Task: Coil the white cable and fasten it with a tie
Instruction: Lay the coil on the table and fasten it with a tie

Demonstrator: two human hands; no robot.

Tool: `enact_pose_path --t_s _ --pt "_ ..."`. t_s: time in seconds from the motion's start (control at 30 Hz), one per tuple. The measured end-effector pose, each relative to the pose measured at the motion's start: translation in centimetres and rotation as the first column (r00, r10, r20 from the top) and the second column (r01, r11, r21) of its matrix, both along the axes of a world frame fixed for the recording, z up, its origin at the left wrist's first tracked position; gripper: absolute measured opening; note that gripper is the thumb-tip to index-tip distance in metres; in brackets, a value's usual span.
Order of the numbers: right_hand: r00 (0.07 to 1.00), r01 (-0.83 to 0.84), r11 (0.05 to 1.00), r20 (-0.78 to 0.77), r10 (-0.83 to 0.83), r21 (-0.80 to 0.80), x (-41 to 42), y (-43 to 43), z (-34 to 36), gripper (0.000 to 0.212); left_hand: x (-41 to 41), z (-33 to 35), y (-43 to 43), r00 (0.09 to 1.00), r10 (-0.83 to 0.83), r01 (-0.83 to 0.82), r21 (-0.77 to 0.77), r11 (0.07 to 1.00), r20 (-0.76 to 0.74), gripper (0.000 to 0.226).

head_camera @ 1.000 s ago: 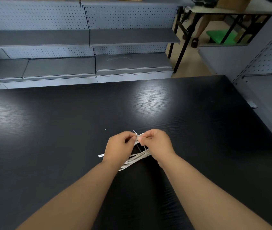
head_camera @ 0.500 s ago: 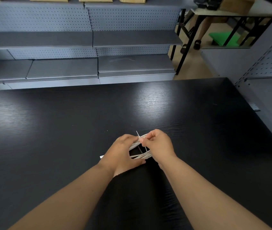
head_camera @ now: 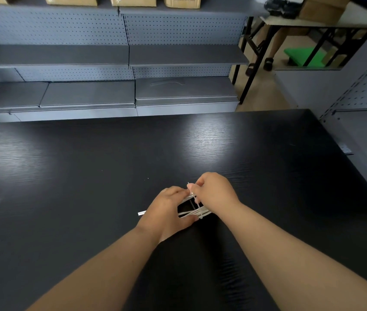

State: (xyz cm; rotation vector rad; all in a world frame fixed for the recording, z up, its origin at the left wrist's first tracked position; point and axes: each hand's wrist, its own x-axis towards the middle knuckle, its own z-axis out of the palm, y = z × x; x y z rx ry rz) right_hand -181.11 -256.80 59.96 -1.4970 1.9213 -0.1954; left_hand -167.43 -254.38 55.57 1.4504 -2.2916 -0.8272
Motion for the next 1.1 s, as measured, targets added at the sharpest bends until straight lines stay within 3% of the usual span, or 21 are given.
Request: enact_pose_path --t_s 0.17,0.43,0.63,0.73,1.1 --pt "0.992 -0.053 0.998 -0.114 0.056 0.036 0.3 -0.8 0.1 0.028 0.0 -0.1 0.0 1.000 -0.006 0.006 -0.004 1.000 0.003 0.064" --pt "0.990 -0.101 0.995 -0.102 0.102 0.015 0.5 -0.9 1.1 0.016 0.1 -0.3 0.0 1.000 -0.009 0.009 -0.013 1.000 0.000 0.063" --pt "0.996 -0.088 0.995 -0.029 0.087 -0.053 0.5 -1.1 0.5 0.014 0.2 -0.6 -0.2 1.000 -0.026 0.027 -0.026 0.999 0.008 0.061" --pt "0.998 -0.059 0.994 0.009 0.060 -0.095 0.5 -1.0 0.3 0.026 0.3 -0.7 -0.3 0.999 -0.045 0.046 -0.035 0.998 0.014 0.060" --pt "0.948 0.208 0.965 0.276 -0.159 -0.159 0.3 -1.5 1.1 0.015 0.9 -0.4 -1.2 0.989 -0.141 0.145 -0.090 0.985 0.046 0.049"
